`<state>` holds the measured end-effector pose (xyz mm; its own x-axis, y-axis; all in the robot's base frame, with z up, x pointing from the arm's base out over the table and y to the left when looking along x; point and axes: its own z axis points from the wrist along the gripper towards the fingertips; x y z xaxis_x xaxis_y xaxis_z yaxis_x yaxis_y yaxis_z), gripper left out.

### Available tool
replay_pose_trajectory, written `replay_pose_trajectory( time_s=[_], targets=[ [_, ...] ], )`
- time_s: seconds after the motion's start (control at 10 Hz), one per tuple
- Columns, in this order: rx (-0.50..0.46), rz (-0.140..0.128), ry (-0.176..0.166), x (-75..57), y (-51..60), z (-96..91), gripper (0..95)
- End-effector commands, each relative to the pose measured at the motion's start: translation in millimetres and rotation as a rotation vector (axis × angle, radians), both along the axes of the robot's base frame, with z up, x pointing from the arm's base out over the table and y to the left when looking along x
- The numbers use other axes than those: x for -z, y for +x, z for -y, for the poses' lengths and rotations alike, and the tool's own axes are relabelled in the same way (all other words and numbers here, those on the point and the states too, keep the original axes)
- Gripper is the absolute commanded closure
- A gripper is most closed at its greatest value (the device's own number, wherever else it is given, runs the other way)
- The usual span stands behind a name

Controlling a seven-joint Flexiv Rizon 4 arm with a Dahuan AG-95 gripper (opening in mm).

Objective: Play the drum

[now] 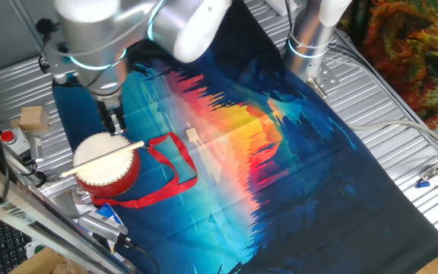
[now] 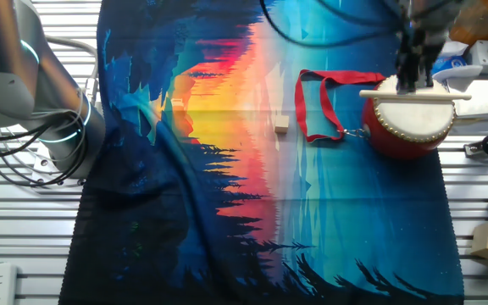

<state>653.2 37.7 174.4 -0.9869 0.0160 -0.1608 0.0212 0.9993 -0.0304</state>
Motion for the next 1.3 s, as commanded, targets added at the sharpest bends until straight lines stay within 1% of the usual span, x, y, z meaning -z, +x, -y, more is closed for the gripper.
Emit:
replay_pose_trajectory(
  time_s=[0.1, 0.4, 0.5, 0.6, 0.8, 0.9, 1.0, 1.1, 1.2, 1.3],
  targets=[
    [0.007, 0.001, 0.027, 0.6, -3.0, 0.2, 76.0],
    [0.024, -0.002, 0.032, 3.6, -5.1, -9.0, 76.0],
    [0.037, -0.004, 0.038, 6.8, -6.2, -14.2, 76.0],
    [0.046, -0.005, 0.041, 12.1, -7.2, -19.7, 76.0],
    [0.064, -0.004, 0.063, 22.5, -10.7, -34.4, 76.0],
    [0.074, -0.004, 0.064, 28.5, -13.0, -42.3, 76.0],
    [0.076, -0.010, 0.066, 33.4, -14.8, -47.9, 76.0],
    [0.076, -0.012, 0.068, 34.9, -15.2, -49.0, 76.0],
    [0.075, -0.024, 0.068, 35.7, -16.1, -48.9, 76.0],
    [0.071, -0.025, 0.064, 33.9, -17.1, -48.4, 76.0]
  ],
)
